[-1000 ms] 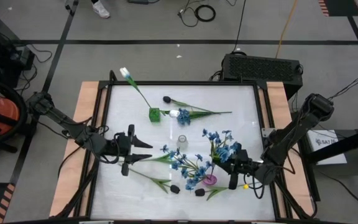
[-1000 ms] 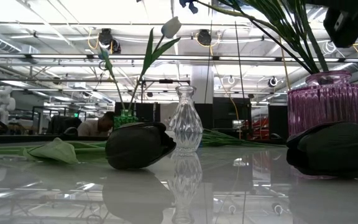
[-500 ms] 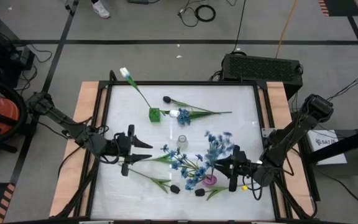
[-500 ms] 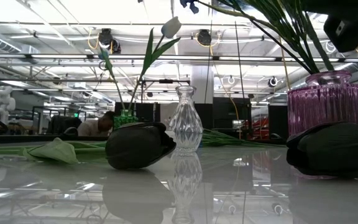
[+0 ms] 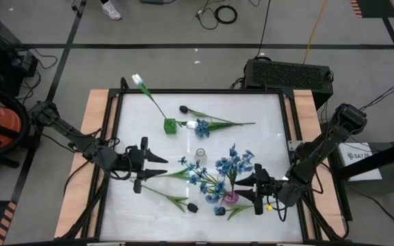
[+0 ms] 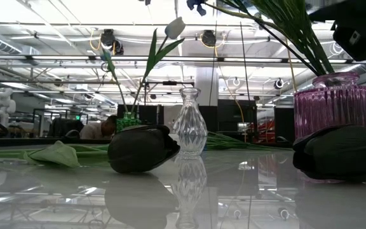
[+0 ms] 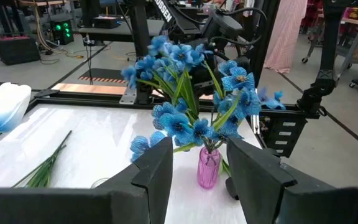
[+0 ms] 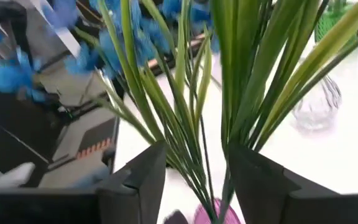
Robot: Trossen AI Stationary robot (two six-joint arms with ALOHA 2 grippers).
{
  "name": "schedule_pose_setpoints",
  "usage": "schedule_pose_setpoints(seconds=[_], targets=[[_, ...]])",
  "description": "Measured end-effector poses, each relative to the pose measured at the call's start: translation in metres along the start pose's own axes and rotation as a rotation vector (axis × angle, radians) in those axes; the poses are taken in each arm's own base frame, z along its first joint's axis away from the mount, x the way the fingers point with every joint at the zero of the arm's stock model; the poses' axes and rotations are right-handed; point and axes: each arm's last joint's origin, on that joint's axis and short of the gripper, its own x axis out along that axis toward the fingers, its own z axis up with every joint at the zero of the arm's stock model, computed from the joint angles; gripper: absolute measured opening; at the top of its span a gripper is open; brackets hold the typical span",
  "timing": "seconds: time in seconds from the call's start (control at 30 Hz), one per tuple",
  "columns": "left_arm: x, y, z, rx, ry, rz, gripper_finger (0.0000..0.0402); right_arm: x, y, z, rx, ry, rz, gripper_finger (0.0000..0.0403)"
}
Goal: Sort flowers into vase by color
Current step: Put the bottom blue flowers into the purple vase
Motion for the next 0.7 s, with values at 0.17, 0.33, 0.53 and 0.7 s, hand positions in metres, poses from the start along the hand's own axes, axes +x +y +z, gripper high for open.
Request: schedule_pose_setpoints(seconds=[0.17,0.33,0.53,0.7], targets=[[0.000,0.000,0.000,0.000,0.000,0.000,0.0160,-0.002,-0.008,-0.005,-0.018,0.069,-0.045,0.0185],[0.000,0.000,0.000,0.000,0.000,0.000,0.0160,-0.004,-0.010,-0.005,-0.020,0.078,-0.061,0.0192],[0.000,0.000,0.000,0.018,0.000,0.000,0.0160,-0.001,-0.013,-0.001,-0.043,0.004,-0.123,0.0191],[0.000,0.000,0.000,0.019,-0.001,0.000,0.0160,0.002,-0.016,0.002,-0.078,-0.022,-0.155,0.0176]])
